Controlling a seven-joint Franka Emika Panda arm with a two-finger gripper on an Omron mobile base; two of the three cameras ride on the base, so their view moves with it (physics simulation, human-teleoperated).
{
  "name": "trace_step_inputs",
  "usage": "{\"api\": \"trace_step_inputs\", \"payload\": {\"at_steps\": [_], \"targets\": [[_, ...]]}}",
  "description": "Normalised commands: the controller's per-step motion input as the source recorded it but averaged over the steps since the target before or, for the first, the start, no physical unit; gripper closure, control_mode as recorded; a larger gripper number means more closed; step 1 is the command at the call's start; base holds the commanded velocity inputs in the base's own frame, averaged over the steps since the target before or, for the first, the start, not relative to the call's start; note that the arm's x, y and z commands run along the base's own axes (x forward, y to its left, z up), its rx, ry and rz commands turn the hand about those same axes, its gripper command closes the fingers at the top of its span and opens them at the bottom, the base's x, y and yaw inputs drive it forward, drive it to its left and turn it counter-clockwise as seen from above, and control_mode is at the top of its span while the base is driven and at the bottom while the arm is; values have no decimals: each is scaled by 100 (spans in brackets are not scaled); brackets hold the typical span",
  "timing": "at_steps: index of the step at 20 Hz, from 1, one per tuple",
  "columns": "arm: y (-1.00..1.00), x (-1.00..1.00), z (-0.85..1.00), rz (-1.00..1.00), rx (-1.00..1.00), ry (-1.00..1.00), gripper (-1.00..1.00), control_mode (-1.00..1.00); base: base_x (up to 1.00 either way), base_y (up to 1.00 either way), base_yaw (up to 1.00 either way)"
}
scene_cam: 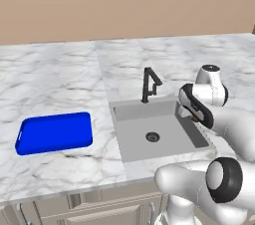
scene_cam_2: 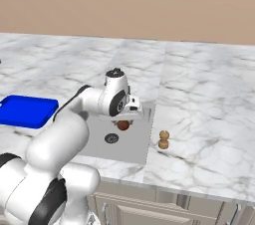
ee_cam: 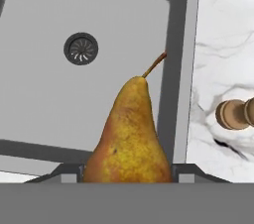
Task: Pick up all produce items and place them in the sink. Turn on the sink faucet to wash them. Then turn the sink off and put them in the tray.
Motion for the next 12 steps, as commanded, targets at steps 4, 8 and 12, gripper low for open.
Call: {"api": "trace_step_inputs", "payload": {"at_steps": [4,8,12], "targets": [[0,3,-23,13,0,-1,100,-100,0,0,0],[5,7,-23,8,0,0,100,-100,0,0,0],[19,22,-21,4,0,0,100,-100,0,0,0]]}}
